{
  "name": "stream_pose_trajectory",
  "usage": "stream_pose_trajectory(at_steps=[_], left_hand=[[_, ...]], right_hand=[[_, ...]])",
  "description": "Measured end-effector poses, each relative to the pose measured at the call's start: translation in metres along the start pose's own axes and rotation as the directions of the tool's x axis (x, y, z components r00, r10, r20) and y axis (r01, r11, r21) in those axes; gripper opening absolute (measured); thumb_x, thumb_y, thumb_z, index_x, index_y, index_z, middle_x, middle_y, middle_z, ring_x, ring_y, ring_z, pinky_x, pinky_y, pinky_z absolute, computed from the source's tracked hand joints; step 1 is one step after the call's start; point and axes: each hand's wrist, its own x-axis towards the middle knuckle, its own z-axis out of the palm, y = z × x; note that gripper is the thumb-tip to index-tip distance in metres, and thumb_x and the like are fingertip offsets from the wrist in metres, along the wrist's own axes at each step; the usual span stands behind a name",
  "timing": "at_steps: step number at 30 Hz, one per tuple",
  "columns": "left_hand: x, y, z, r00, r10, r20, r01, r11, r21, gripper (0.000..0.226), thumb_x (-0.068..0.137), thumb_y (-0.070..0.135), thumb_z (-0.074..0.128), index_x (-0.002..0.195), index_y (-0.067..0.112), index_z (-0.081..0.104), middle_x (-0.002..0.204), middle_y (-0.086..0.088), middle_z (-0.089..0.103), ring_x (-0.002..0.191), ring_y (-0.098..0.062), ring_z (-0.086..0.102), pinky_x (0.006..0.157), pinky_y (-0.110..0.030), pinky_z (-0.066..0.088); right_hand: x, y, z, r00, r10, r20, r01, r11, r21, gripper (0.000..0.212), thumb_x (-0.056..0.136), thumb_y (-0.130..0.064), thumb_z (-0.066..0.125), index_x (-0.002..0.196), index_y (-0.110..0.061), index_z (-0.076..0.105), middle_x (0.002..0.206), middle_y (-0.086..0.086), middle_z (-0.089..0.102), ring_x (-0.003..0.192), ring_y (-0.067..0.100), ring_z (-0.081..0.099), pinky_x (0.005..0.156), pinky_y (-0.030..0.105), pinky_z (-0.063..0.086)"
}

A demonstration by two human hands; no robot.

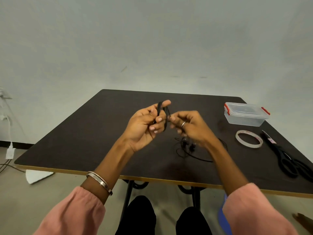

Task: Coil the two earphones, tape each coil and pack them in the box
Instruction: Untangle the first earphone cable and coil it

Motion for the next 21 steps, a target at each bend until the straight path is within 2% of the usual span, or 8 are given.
stream_pose_trajectory(at_steps=[4, 8, 10, 12, 13, 15, 18, 21], left_hand=[[0.009, 0.009, -0.002, 0.961, 0.109, -0.254, -0.094, 0.993, 0.07, 0.031, 0.102, 0.005, 0.03, 0.129, -0.004, 0.044, 0.071, -0.001, 0.056, 0.045, -0.007, 0.042, 0.048, -0.02, 0.04], [0.013, 0.005, -0.002, 0.913, 0.179, -0.367, -0.052, 0.943, 0.329, 0.019, 0.103, 0.003, 0.029, 0.104, 0.007, 0.048, 0.081, -0.008, 0.063, 0.054, -0.012, 0.056, 0.059, -0.025, 0.05], [0.012, -0.003, -0.005, 0.912, 0.225, -0.342, -0.006, 0.843, 0.538, 0.024, 0.103, 0.003, 0.028, 0.099, 0.013, 0.05, 0.084, -0.007, 0.064, 0.059, -0.011, 0.06, 0.064, -0.026, 0.053], [0.011, -0.009, -0.01, 0.916, 0.241, -0.32, 0.025, 0.762, 0.648, 0.027, 0.103, 0.004, 0.03, 0.094, 0.012, 0.054, 0.083, -0.007, 0.064, 0.063, -0.013, 0.062, 0.069, -0.028, 0.055], [0.011, -0.01, -0.013, 0.918, 0.242, -0.313, 0.037, 0.734, 0.678, 0.029, 0.103, 0.004, 0.03, 0.092, 0.013, 0.055, 0.083, -0.008, 0.065, 0.066, -0.016, 0.062, 0.072, -0.031, 0.055], [0.009, -0.01, -0.015, 0.929, 0.24, -0.282, 0.049, 0.676, 0.735, 0.028, 0.102, 0.002, 0.031, 0.094, 0.013, 0.056, 0.082, -0.008, 0.065, 0.069, -0.017, 0.063, 0.074, -0.032, 0.056], [0.008, -0.011, -0.016, 0.951, 0.201, -0.233, 0.061, 0.619, 0.783, 0.025, 0.102, 0.0, 0.03, 0.117, -0.001, 0.049, 0.079, -0.007, 0.065, 0.066, -0.011, 0.067, 0.072, -0.027, 0.058], [0.007, -0.009, -0.014, 0.976, 0.124, -0.179, 0.079, 0.563, 0.823, 0.037, 0.102, 0.001, 0.029, 0.139, 0.0, 0.033, 0.088, -0.013, 0.066, 0.073, -0.021, 0.068, 0.074, -0.029, 0.059]], right_hand=[[-0.024, 0.005, 0.03, 0.983, -0.021, 0.184, 0.075, 0.954, -0.289, 0.03, 0.096, -0.002, 0.05, 0.124, -0.003, 0.058, 0.078, 0.01, 0.068, 0.054, 0.001, 0.054, 0.057, 0.02, 0.047], [-0.025, -0.001, 0.037, 0.956, -0.11, 0.272, 0.245, 0.812, -0.53, 0.026, 0.085, 0.011, 0.051, 0.109, 0.008, 0.061, 0.084, 0.022, 0.066, 0.075, 0.032, 0.062, 0.076, 0.043, 0.051], [-0.022, -0.009, 0.037, 0.953, -0.078, 0.294, 0.242, 0.78, -0.577, 0.029, 0.09, 0.006, 0.05, 0.117, -0.002, 0.06, 0.089, 0.01, 0.065, 0.08, 0.019, 0.064, 0.081, 0.037, 0.054], [-0.021, -0.016, 0.031, 0.97, -0.068, 0.235, 0.187, 0.826, -0.532, 0.035, 0.094, 0.001, 0.049, 0.125, -0.011, 0.059, 0.088, 0.0, 0.063, 0.071, 0.001, 0.06, 0.074, 0.013, 0.051], [-0.021, -0.02, 0.028, 0.977, -0.095, 0.189, 0.177, 0.854, -0.489, 0.034, 0.094, -0.001, 0.05, 0.125, -0.011, 0.06, 0.086, -0.002, 0.064, 0.066, -0.002, 0.059, 0.069, 0.009, 0.048], [-0.02, -0.026, 0.018, 0.986, -0.136, 0.101, 0.165, 0.902, -0.399, 0.028, 0.094, -0.006, 0.055, 0.118, -0.013, 0.067, 0.083, -0.002, 0.07, 0.064, 0.004, 0.063, 0.067, 0.014, 0.052], [-0.014, -0.031, 0.004, 0.99, -0.129, 0.062, 0.142, 0.939, -0.312, 0.021, 0.091, -0.008, 0.061, 0.108, -0.014, 0.072, 0.086, -0.001, 0.074, 0.075, 0.016, 0.07, 0.071, 0.027, 0.058], [-0.004, -0.037, -0.008, 0.994, -0.095, 0.047, 0.104, 0.955, -0.278, 0.02, 0.088, -0.008, 0.066, 0.107, -0.011, 0.07, 0.09, 0.005, 0.074, 0.086, 0.015, 0.07, 0.073, 0.03, 0.06]])
